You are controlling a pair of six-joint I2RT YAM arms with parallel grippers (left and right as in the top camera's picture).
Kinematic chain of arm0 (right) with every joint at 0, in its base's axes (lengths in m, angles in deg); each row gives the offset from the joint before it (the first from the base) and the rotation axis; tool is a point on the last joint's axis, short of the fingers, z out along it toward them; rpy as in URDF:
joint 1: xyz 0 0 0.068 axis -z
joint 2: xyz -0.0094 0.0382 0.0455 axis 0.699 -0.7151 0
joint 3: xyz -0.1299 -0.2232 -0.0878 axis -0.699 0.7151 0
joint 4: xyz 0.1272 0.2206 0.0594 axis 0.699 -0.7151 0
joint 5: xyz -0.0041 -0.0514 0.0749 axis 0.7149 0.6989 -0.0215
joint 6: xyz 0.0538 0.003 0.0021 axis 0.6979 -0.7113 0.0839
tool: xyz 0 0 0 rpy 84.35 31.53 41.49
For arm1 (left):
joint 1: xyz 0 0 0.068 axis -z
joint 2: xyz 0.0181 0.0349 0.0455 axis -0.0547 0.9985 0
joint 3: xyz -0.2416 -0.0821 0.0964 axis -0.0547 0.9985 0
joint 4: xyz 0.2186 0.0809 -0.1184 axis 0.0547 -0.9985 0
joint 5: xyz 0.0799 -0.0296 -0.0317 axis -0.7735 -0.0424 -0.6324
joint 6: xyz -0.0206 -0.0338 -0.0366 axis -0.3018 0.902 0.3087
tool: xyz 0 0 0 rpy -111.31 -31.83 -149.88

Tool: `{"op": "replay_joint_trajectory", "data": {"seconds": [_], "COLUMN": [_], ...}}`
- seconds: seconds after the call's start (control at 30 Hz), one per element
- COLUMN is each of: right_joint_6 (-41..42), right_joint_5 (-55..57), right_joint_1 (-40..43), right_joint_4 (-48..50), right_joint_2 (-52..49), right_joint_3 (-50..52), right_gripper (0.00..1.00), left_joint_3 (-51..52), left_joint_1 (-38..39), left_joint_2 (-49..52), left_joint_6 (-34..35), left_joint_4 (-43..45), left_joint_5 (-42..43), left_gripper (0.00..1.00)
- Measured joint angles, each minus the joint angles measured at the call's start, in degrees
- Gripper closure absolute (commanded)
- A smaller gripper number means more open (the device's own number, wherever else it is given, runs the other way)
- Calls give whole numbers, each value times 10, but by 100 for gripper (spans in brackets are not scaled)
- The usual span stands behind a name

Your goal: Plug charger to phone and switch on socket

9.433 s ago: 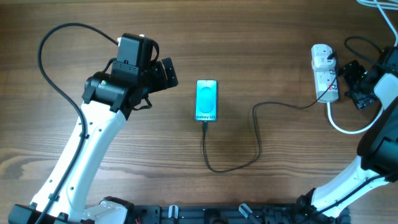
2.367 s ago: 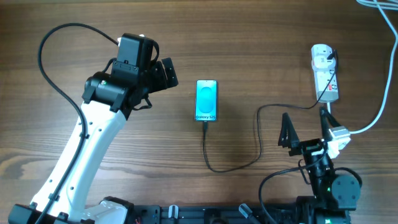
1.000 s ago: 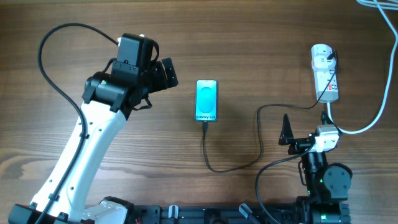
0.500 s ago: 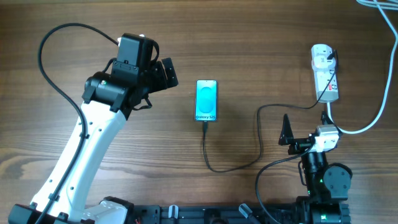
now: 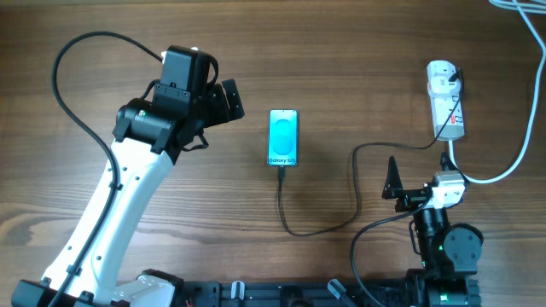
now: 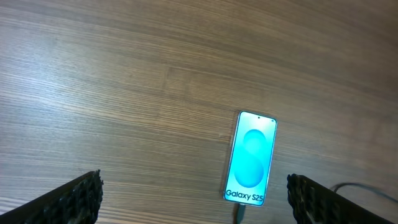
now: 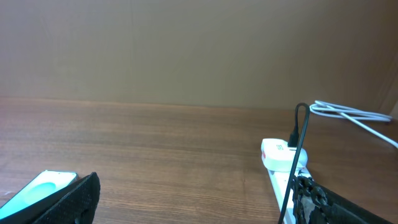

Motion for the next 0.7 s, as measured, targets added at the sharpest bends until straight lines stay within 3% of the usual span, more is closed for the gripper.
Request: {"op": "replay_joint_trajectory", "data": {"seconds": [0.27, 0.53, 0.7], "right_joint_6": [0, 0, 0], "right_joint_5": [0, 0, 0], "right_joint_1": [0, 0, 0], "right_joint_4": [0, 0, 0], "right_joint_2": [0, 0, 0], "right_joint_3": [0, 0, 0], "right_gripper": [0, 0, 0], "left_joint_3": [33, 267, 332], "left_joint_1": [0, -4, -40], "left_joint_2": [-62, -223, -327], "left_joint_6": [-22, -22, -27], "left_joint_4": [-23, -2, 0], "left_joint_5": [-34, -36, -33], "left_gripper": [0, 0, 0]}}
